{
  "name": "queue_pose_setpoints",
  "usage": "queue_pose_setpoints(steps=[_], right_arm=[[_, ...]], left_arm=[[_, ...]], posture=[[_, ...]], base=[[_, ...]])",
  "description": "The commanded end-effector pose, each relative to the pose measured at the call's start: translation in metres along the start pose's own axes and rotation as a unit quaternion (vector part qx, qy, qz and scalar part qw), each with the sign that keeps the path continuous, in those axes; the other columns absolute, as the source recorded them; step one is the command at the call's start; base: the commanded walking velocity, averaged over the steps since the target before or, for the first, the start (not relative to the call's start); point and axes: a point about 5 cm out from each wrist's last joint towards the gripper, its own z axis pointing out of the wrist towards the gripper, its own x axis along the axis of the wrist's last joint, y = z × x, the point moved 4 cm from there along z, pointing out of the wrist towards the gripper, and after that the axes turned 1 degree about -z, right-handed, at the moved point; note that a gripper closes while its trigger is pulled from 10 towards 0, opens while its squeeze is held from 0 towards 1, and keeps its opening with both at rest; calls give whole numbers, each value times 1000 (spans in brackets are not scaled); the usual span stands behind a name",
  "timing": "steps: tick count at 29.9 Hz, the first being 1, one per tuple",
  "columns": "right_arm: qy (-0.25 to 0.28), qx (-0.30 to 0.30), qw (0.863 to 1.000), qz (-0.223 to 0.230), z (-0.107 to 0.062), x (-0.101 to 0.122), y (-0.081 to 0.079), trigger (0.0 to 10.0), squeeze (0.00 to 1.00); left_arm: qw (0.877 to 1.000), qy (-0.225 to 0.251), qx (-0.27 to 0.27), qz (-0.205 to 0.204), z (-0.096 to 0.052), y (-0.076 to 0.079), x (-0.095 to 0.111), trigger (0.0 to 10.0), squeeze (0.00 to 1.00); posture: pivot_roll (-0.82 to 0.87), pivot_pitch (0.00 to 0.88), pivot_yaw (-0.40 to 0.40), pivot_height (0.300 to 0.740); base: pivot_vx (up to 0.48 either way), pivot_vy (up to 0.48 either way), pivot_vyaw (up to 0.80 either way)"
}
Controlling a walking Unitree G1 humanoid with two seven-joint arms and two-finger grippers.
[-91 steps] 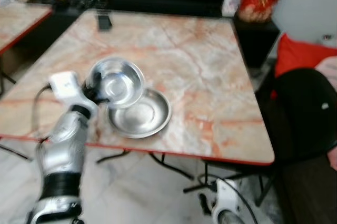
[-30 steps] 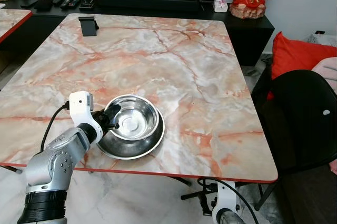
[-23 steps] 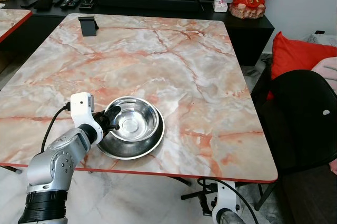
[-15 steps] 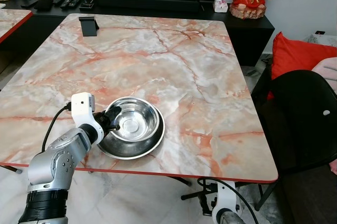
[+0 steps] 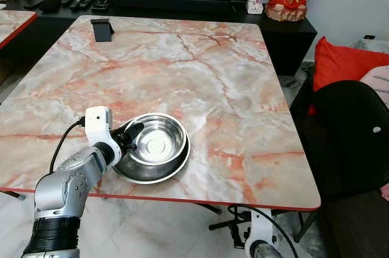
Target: Setting the table
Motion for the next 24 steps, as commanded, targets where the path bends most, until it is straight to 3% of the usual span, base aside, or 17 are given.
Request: queue_pose_setpoints(steps=[1, 17, 18, 19, 20, 23, 24], right_arm=[[-4, 0, 1000, -1, 0, 0, 0, 10000, 0], [-5, 2, 1000, -3, 0, 0, 0, 10000, 0], [-5, 2, 1000, -3, 0, 0, 0, 10000, 0], [-5, 2, 1000, -3, 0, 0, 0, 10000, 0], [-5, 2, 1000, -3, 0, 0, 1, 10000, 0], [-5, 2, 1000, -4, 0, 0, 1, 10000, 0], [-5, 2, 1000, -4, 0, 0, 1, 10000, 0]], left_arm=[[1000, 9, 3, 11, 0, -1, 7, 10000, 643], [998, 24, 30, 42, -1, -9, 18, 10000, 620], [998, 29, 29, 44, -1, -8, 20, 10000, 525], [998, 32, 28, 45, -1, -7, 21, 10000, 525], [998, 38, 26, 44, -1, -6, 24, 10000, 0], [997, 56, 23, 44, -2, -4, 31, 10000, 0], [994, 88, 18, 59, -3, 0, 43, 10000, 0]], posture=[[7, 50, -49, 740], [11, 53, -53, 740], [11, 53, -53, 740], [11, 53, -53, 740], [12, 52, -54, 740], [11, 52, -55, 740], [11, 52, -55, 740]], base=[[0, 0, 0], [0, 0, 0], [0, 0, 0], [0, 0, 0], [0, 0, 0], [0, 0, 0], [0, 0, 0]])
